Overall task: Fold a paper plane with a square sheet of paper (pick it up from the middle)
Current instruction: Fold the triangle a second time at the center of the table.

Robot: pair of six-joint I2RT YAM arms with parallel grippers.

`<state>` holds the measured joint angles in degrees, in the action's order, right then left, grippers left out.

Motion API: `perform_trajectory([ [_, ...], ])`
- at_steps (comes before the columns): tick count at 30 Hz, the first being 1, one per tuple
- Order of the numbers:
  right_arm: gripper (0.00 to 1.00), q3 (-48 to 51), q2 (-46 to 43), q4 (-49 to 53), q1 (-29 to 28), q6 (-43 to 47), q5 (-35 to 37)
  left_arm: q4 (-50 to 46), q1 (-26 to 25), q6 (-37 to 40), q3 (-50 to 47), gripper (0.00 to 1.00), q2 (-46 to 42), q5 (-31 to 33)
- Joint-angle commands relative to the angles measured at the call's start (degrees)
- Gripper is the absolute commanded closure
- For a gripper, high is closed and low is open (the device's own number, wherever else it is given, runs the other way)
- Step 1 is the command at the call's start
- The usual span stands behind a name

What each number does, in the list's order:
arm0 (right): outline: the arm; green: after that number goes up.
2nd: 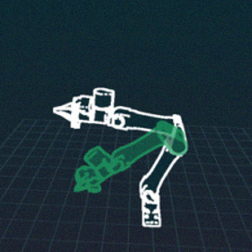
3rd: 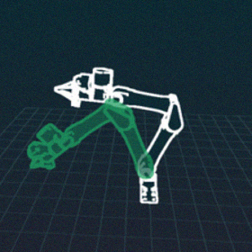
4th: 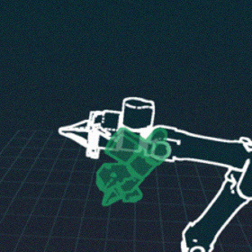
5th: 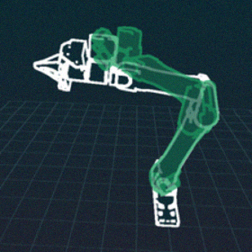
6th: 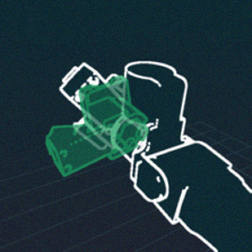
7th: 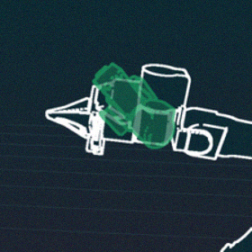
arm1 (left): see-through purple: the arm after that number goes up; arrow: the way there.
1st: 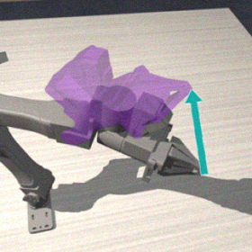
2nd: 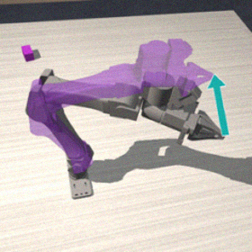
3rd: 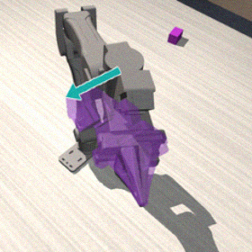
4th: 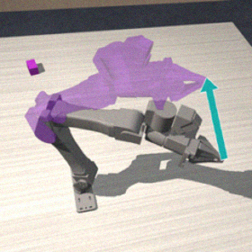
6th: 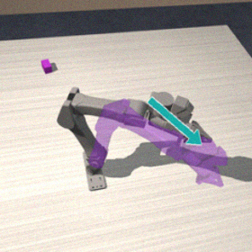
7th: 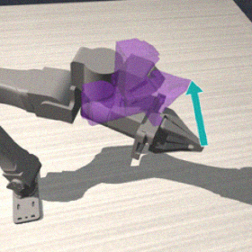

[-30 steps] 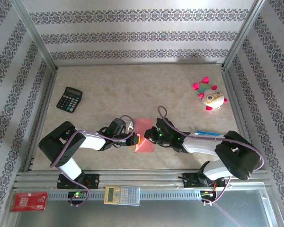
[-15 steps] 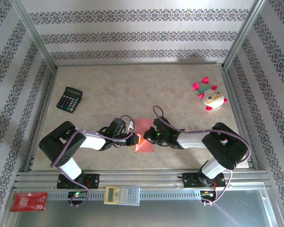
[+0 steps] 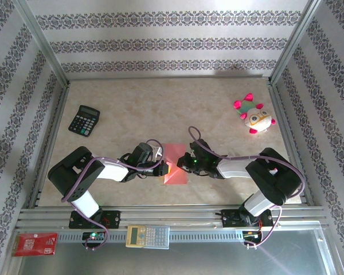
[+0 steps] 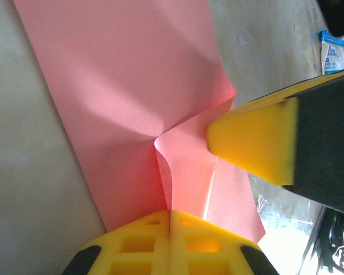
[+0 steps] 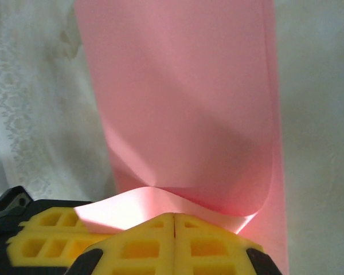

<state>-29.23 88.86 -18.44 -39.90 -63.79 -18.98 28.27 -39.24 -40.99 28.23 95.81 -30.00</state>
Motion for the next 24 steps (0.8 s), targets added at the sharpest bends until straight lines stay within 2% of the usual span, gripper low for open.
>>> perform_trajectory([
  [1, 1.00, -0.3, -2.7, 0.8, -1.5, 1.2, -0.7, -7.3, -1.0, 1.9, -0.5, 1.00, 7.7, 5.1],
  [7, 1.00, 0.5, -1.9, -0.6, -5.4, -1.5, 1.4, -7.2, -1.0, 1.9, -0.6, 1.00, 7.7, 5.1],
  [12, 1.00, 0.9, 1.2, -1.6, -6.5, -2.2, 2.4, -7.3, -1.0, 2.0, -0.6, 1.00, 7.8, 5.0],
  [19, 1.00, 2.9, 2.1, -1.1, -2.8, -0.5, 1.8, -7.7, -1.0, 2.3, -0.6, 1.00, 7.9, 5.0],
  [24, 1.00, 3.2, -1.9, 2.1, 0.0, 1.1, 1.2, -7.7, -1.0, 2.5, -0.6, 1.00, 7.9, 5.1],
])
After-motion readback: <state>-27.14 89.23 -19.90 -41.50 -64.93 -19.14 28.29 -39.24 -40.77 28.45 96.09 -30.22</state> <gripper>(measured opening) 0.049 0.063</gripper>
